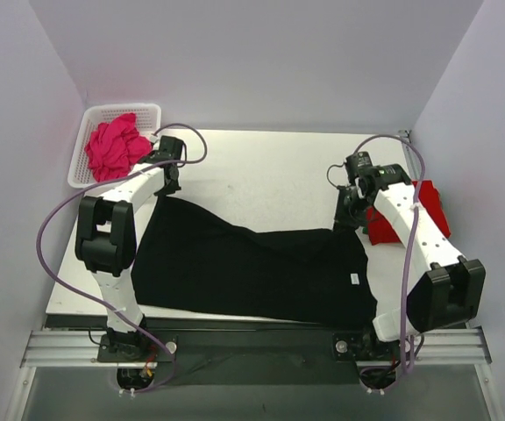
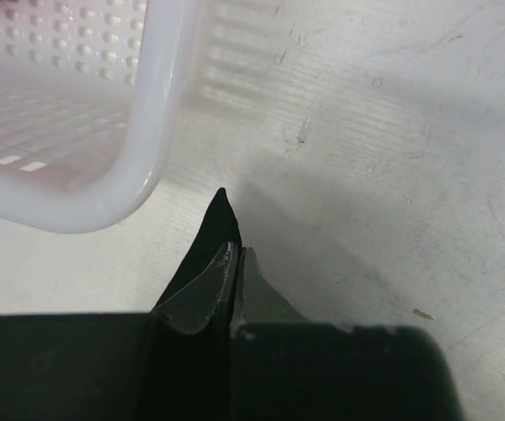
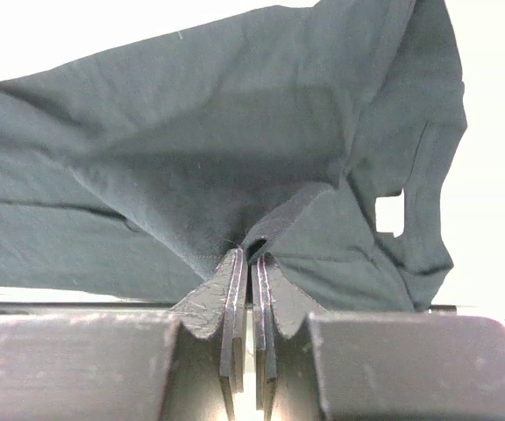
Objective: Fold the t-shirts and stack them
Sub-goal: Grap the side of the flattened tshirt furthest away from the robot with both arms, then fold the other side of the tshirt into a rectangle
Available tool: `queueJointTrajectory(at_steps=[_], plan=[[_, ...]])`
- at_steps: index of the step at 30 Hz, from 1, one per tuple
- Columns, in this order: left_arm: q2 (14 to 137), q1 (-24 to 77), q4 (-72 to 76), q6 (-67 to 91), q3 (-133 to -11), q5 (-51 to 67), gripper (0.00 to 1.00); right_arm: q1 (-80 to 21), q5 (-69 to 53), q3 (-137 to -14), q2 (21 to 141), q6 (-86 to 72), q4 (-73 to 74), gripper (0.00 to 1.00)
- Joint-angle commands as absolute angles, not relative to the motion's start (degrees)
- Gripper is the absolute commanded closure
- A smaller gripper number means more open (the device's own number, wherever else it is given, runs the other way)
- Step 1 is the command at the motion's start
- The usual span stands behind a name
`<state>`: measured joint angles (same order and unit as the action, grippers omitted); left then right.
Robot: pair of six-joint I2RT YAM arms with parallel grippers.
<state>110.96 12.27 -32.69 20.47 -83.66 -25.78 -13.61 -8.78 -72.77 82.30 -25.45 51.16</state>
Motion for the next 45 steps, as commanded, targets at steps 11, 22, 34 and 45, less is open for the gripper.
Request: queueJointTrajectory(at_steps=[11, 22, 34, 45], plan=[[114.3, 12.5, -39.0, 14.9, -97.1, -27.5, 1.0, -8.8, -6.2, -94.5, 96.6, -23.5, 53.3, 1.0], [113.5, 12.5, -40.9, 15.2, -101.4, -27.0, 1.0, -6.5, -9.3, -108.4, 103.2, -22.6, 55.2, 1.0], [106.0, 12.5, -39.0, 17.0, -90.5, -27.6, 1.0, -7.4, -14.7, -94.8, 89.8, -23.4, 59.0, 1.0], [98.6, 12.1, -36.7, 24.9, -76.6, -27.2, 1.0, -12.5, -16.4, -77.4, 80.8, -24.6, 60.6, 1.0]])
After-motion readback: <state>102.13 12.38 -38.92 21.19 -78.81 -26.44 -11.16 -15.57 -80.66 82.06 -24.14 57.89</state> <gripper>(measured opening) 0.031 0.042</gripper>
